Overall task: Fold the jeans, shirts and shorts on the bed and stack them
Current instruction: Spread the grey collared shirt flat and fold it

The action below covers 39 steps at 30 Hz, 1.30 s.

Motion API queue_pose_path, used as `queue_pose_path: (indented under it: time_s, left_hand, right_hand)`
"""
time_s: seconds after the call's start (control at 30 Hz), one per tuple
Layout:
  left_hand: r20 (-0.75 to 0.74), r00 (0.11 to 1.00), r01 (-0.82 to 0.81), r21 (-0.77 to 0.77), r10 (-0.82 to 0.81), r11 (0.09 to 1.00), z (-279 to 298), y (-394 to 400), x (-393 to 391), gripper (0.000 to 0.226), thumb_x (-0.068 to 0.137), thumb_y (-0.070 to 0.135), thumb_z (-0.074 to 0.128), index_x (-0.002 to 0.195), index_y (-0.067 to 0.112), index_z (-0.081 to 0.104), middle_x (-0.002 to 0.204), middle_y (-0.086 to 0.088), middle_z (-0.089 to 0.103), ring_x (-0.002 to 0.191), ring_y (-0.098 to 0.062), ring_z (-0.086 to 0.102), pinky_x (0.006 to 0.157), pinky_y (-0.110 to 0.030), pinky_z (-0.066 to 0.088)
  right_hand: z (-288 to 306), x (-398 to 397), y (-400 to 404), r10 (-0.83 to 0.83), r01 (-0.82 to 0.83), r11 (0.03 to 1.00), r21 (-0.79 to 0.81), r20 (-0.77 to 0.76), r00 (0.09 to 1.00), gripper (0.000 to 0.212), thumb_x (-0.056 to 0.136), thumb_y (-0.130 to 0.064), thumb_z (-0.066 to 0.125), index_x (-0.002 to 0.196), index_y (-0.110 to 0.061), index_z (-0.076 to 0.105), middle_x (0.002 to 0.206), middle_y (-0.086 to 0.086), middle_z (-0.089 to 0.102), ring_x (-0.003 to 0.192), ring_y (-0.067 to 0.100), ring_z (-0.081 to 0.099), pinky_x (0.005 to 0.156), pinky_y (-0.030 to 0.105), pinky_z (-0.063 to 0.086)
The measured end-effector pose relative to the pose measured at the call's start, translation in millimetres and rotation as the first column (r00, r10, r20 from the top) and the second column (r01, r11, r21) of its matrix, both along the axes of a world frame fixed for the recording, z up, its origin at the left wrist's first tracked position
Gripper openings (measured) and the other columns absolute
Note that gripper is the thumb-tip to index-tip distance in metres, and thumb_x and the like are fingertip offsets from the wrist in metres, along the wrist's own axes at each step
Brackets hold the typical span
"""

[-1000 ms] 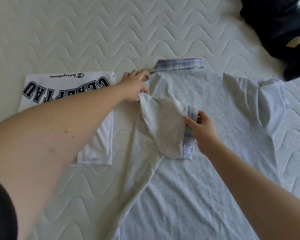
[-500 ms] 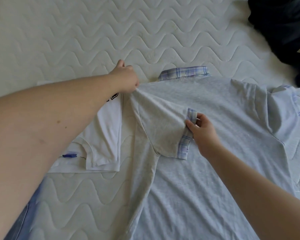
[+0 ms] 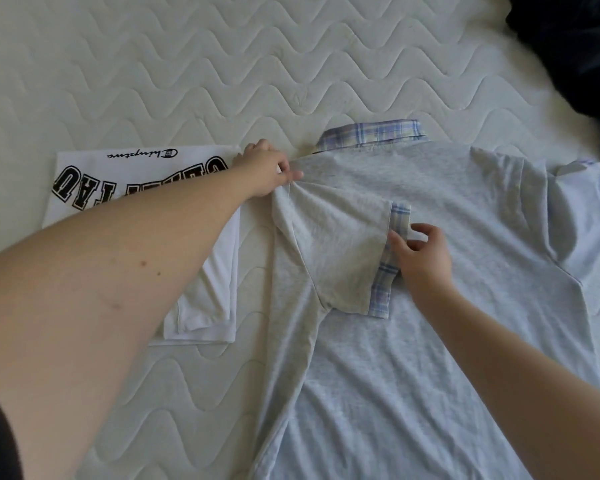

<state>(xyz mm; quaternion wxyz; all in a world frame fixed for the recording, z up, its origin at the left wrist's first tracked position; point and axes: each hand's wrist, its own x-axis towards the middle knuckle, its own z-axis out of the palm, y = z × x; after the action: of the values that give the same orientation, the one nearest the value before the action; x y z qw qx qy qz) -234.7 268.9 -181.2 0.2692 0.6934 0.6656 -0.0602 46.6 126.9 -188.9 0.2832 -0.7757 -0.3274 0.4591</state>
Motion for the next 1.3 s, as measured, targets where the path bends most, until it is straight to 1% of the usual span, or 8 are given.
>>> queue_pose_path:
  time_s: [0.1,0.27,0.53,0.67,0.87,0.97,1.1,1.3]
  left_hand:
    - [0.113,0.994,0.005,-0.031,-0.001,1.000,3,-6,-20,0.034,0.080,0.047,0.074,0.105,0.025,0.066,0.128,-0.007,0.043,0.115,-0.023,0.046,0.104,-0.030,0.035]
    - [0.028,1.000,-0.008,-0.054,0.009,0.998,11,3,-27,0.031,0.088,0.035,0.070,0.108,0.012,0.066,0.112,-0.010,0.065,0.097,-0.023,0.058,0.079,-0.027,0.040]
    - [-0.075,0.994,-0.074,0.098,0.082,0.992,18,13,7,0.044,0.083,0.056,0.067,0.090,0.014,0.054,0.097,-0.008,0.061,0.093,-0.027,0.057,0.069,-0.032,0.037]
    - [-0.083,0.978,-0.174,0.161,0.189,0.971,6,7,33,0.052,0.084,0.054,0.067,0.109,0.011,0.052,0.110,-0.011,0.061,0.101,-0.032,0.058,0.072,-0.033,0.038]
    - [0.311,0.825,-0.488,-0.031,0.472,0.872,-10,-5,33,0.055,0.088,0.043,0.067,0.128,0.016,0.042,0.113,-0.006,0.051,0.095,-0.022,0.051,0.077,-0.030,0.038]
    - [0.350,0.806,-0.478,-0.093,0.478,0.873,-10,-8,16,0.049,0.089,0.034,0.069,0.131,0.014,0.054,0.127,-0.008,0.058,0.110,-0.022,0.056,0.083,-0.025,0.042]
    - [0.413,0.750,-0.583,0.042,0.517,0.812,-8,-9,11,0.035,0.084,0.027,0.076,0.112,0.011,0.062,0.110,-0.008,0.065,0.098,-0.023,0.062,0.078,-0.025,0.044]
    - [0.351,0.661,-0.630,-0.220,0.663,0.745,-9,-15,26,0.062,0.088,0.064,0.054,0.124,0.013,0.060,0.118,-0.003,0.062,0.113,-0.026,0.057,0.093,-0.032,0.045]
  right_hand:
    - [6,-1,-9,0.081,-0.086,0.990,-0.107,-0.054,0.995,0.056,0.078,-0.049,0.077,0.122,-0.024,0.052,0.103,-0.003,0.069,0.079,0.014,0.070,0.065,0.034,0.059]
    - [17,1,-15,0.223,-0.232,0.969,-0.079,-0.106,0.969,0.017,0.084,-0.033,0.075,0.090,-0.018,0.070,0.085,0.000,0.075,0.084,0.026,0.073,0.079,0.047,0.059]
    - [19,17,-15,0.198,-0.212,0.974,0.076,0.152,0.968,0.014,0.093,-0.033,0.063,0.086,-0.025,0.054,0.083,-0.008,0.064,0.069,0.005,0.061,0.048,0.016,0.040]
    - [7,28,-16,0.277,-0.289,0.957,0.019,0.234,0.932,0.012,0.094,-0.027,0.062,0.090,-0.018,0.057,0.081,-0.007,0.062,0.065,0.002,0.054,0.046,0.015,0.035]
    - [-1,34,-17,0.309,-0.310,0.950,-0.028,0.201,0.930,0.014,0.092,-0.030,0.065,0.097,-0.017,0.062,0.091,-0.004,0.066,0.081,0.015,0.062,0.074,0.043,0.057]
    - [0,35,-18,0.296,-0.297,0.955,-0.018,0.182,0.938,0.013,0.093,-0.029,0.065,0.094,-0.016,0.063,0.090,-0.003,0.066,0.080,0.016,0.063,0.073,0.041,0.056]
    - [-1,34,-21,0.237,-0.242,0.970,0.023,0.131,0.963,0.008,0.094,-0.028,0.063,0.098,-0.022,0.064,0.095,-0.006,0.068,0.080,0.018,0.066,0.064,0.030,0.052]
    - [-4,41,-21,0.295,-0.292,0.955,-0.046,0.205,0.933,0.018,0.091,-0.038,0.065,0.092,-0.021,0.062,0.085,-0.010,0.064,0.076,0.009,0.062,0.056,0.022,0.043]
